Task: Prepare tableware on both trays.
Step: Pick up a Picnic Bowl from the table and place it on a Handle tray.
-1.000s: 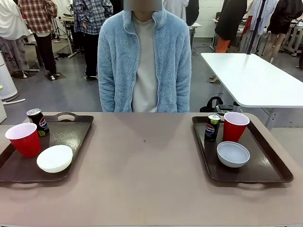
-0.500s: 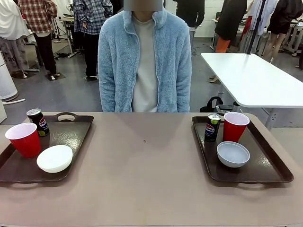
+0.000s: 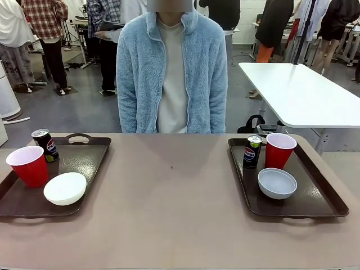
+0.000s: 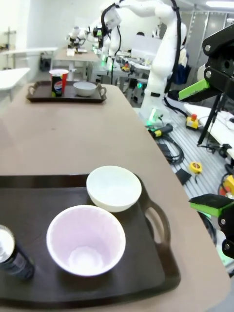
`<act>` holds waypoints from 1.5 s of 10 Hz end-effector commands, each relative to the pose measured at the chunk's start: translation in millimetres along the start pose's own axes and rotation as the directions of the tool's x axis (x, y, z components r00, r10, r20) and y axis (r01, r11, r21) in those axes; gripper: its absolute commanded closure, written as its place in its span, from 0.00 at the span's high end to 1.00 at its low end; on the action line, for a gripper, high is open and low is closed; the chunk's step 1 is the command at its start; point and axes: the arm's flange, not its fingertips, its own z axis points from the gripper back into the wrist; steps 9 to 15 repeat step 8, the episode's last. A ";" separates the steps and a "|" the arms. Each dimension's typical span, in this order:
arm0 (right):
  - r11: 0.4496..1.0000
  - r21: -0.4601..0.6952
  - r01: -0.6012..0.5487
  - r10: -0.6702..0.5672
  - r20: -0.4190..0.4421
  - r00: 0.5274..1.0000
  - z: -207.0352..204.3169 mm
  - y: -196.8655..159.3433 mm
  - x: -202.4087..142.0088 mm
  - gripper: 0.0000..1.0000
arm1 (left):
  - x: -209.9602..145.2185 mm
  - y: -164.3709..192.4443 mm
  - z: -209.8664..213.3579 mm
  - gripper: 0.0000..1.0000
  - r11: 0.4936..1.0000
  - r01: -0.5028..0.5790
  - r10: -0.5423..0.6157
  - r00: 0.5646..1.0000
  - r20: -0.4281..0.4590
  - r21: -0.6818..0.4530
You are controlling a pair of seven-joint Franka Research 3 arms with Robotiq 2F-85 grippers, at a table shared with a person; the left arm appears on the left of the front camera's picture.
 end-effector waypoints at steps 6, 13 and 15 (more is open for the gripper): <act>1.000 0.010 0.011 -0.011 0.011 1.000 -2.7 1.2 -3.1 1.00 | -6.0 4.9 3.6 1.00 1.000 -0.006 0.006 1.000 -0.012 -0.030; 1.000 0.010 0.011 -0.011 0.011 1.000 -2.7 1.2 -3.1 1.00 | -6.0 4.9 3.6 1.00 1.000 -0.006 0.006 1.000 -0.012 -0.030; 1.000 0.010 0.011 -0.011 0.011 1.000 -2.7 1.2 -3.1 1.00 | -6.0 4.9 3.6 1.00 1.000 -0.006 0.006 1.000 -0.012 -0.030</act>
